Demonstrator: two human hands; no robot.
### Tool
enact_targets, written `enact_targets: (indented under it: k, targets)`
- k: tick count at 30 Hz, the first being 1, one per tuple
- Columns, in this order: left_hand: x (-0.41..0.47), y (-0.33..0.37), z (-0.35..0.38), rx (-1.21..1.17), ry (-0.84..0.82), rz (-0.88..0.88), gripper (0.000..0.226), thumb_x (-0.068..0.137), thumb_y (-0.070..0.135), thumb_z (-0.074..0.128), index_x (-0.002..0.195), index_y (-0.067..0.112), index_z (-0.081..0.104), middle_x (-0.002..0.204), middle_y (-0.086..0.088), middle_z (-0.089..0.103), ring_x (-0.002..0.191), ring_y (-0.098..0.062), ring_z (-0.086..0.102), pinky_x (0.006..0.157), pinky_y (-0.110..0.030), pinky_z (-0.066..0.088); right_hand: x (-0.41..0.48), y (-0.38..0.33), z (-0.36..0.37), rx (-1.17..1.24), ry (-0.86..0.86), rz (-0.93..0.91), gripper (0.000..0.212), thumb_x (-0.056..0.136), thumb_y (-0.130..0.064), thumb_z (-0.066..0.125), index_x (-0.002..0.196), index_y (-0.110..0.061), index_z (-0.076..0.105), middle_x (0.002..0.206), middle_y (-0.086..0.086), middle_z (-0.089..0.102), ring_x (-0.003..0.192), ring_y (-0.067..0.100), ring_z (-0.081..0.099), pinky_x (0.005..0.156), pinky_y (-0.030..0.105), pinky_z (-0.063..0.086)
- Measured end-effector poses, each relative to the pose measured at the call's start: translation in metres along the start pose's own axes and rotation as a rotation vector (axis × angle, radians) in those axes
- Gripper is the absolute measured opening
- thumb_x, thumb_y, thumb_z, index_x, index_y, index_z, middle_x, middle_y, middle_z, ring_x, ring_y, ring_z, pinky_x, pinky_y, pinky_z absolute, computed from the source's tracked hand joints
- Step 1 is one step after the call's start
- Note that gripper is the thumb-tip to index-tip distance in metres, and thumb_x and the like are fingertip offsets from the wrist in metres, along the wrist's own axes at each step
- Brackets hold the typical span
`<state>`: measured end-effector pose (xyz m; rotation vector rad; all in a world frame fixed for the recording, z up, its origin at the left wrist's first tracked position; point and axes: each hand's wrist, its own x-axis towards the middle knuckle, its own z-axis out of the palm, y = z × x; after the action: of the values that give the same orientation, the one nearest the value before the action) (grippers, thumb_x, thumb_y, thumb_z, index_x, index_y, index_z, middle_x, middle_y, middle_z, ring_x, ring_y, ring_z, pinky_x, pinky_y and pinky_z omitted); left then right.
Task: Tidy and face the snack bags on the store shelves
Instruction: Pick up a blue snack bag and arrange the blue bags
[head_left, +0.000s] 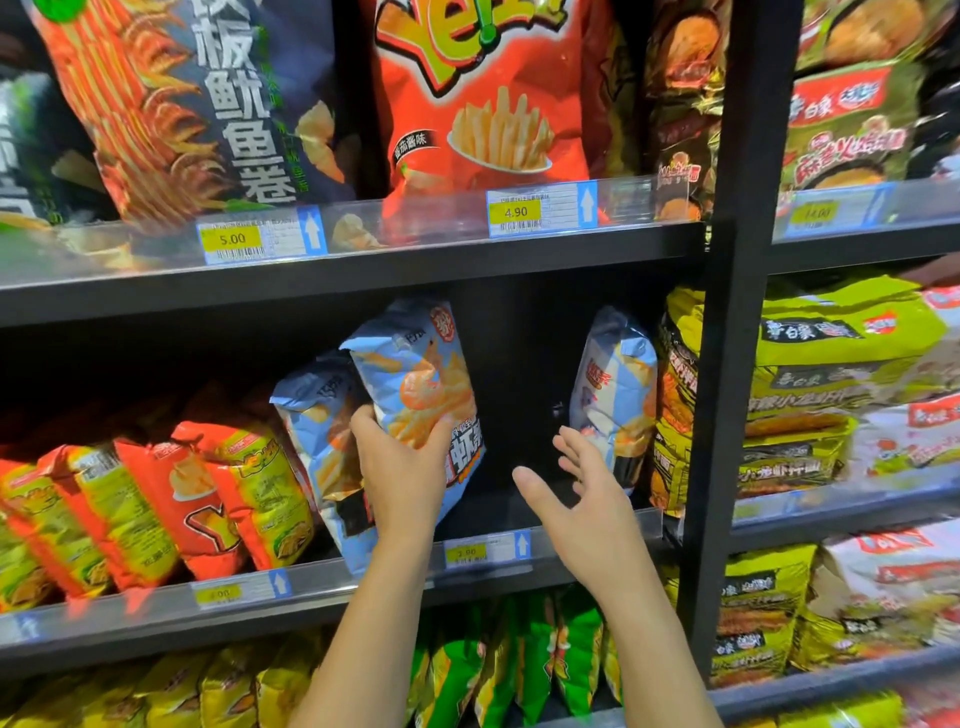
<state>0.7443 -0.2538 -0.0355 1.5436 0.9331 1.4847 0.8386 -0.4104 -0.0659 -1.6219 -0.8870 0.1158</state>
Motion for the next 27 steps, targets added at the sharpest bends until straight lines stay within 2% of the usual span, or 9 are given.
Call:
enact_targets:
  k: [3, 6, 10, 13, 16, 19, 24, 27]
  targets:
    - [0.002, -0.009, -0.001, 0.130, 0.037, 0.060, 0.065, 0.082, 0.035, 0.089, 0.124, 0.024, 0.040, 0.121, -0.003, 0.060, 0.111, -0.025, 0.066, 0.090, -0.051, 0.060, 0.005, -0.004, 0.001, -0.081, 0.107, -0.020, 0.084, 0.089, -0.060, 0.069, 0.159, -0.037, 0.029, 0.161, -0.013, 0.037, 0.147, 0.007, 0.035, 0.113, 0.033, 0.038]
    - [0.003, -0.019, -0.003, 0.258, 0.049, 0.093, 0.074, 0.081, 0.037, 0.089, 0.132, 0.012, 0.041, 0.125, -0.008, 0.058, 0.114, -0.032, 0.064, 0.089, -0.055, 0.058, 0.012, -0.007, 0.004, -0.173, 0.342, -0.053, 0.083, 0.089, -0.059, 0.071, 0.156, -0.031, 0.030, 0.155, -0.006, 0.037, 0.142, 0.012, 0.033, 0.111, 0.039, 0.045]
    - [0.001, -0.025, -0.006, 0.349, 0.042, 0.109, 0.082, 0.082, 0.039, 0.088, 0.140, 0.005, 0.041, 0.132, -0.013, 0.055, 0.120, -0.038, 0.060, 0.088, -0.052, 0.055, 0.031, -0.005, 0.008, -0.283, 0.587, -0.036, 0.097, 0.086, -0.053, 0.077, 0.159, -0.019, 0.024, 0.158, 0.007, 0.032, 0.141, 0.025, 0.030, 0.109, 0.044, 0.044]
    - [-0.001, -0.030, -0.007, 0.391, 0.023, 0.129, 0.091, 0.081, 0.037, 0.090, 0.146, 0.002, 0.036, 0.138, -0.017, 0.053, 0.128, -0.040, 0.056, 0.095, -0.055, 0.054, 0.045, -0.002, 0.007, -0.316, 0.618, 0.036, 0.106, 0.084, -0.051, 0.081, 0.162, -0.015, 0.018, 0.163, 0.012, 0.027, 0.144, 0.033, 0.030, 0.113, 0.051, 0.041]
    - [-0.005, -0.033, -0.007, 0.417, 0.017, 0.151, 0.099, 0.080, 0.031, 0.091, 0.152, -0.001, 0.032, 0.145, -0.022, 0.049, 0.138, -0.039, 0.047, 0.109, -0.051, 0.048, 0.057, 0.005, 0.007, -0.350, 0.621, 0.089, 0.111, 0.084, -0.048, 0.083, 0.163, -0.011, 0.014, 0.165, 0.016, 0.023, 0.150, 0.037, 0.025, 0.120, 0.049, 0.031]
    - [-0.007, -0.035, -0.006, 0.412, 0.018, 0.146, 0.102, 0.080, 0.028, 0.092, 0.154, -0.003, 0.029, 0.148, -0.024, 0.046, 0.141, -0.040, 0.042, 0.113, -0.051, 0.044, 0.066, 0.014, 0.010, -0.401, 0.635, 0.123, 0.111, 0.083, -0.049, 0.083, 0.162, -0.012, 0.014, 0.165, 0.016, 0.023, 0.151, 0.039, 0.023, 0.121, 0.053, 0.030]
    - [-0.006, -0.035, -0.004, 0.430, 0.039, 0.143, 0.102, 0.079, 0.026, 0.092, 0.153, -0.003, 0.029, 0.146, -0.025, 0.045, 0.139, -0.042, 0.042, 0.112, -0.050, 0.043, 0.078, 0.021, 0.015, -0.456, 0.653, 0.146, 0.107, 0.082, -0.043, 0.084, 0.160, -0.018, 0.015, 0.158, 0.015, 0.028, 0.143, 0.039, 0.028, 0.112, 0.059, 0.042]
    - [-0.005, -0.034, -0.003, 0.485, 0.045, 0.150, 0.103, 0.078, 0.028, 0.093, 0.153, -0.003, 0.030, 0.140, -0.025, 0.049, 0.132, -0.042, 0.045, 0.104, -0.051, 0.047, 0.081, 0.023, 0.019, -0.477, 0.652, 0.130, 0.100, 0.082, -0.041, 0.083, 0.157, -0.019, 0.020, 0.152, 0.015, 0.030, 0.138, 0.038, 0.030, 0.108, 0.059, 0.044]
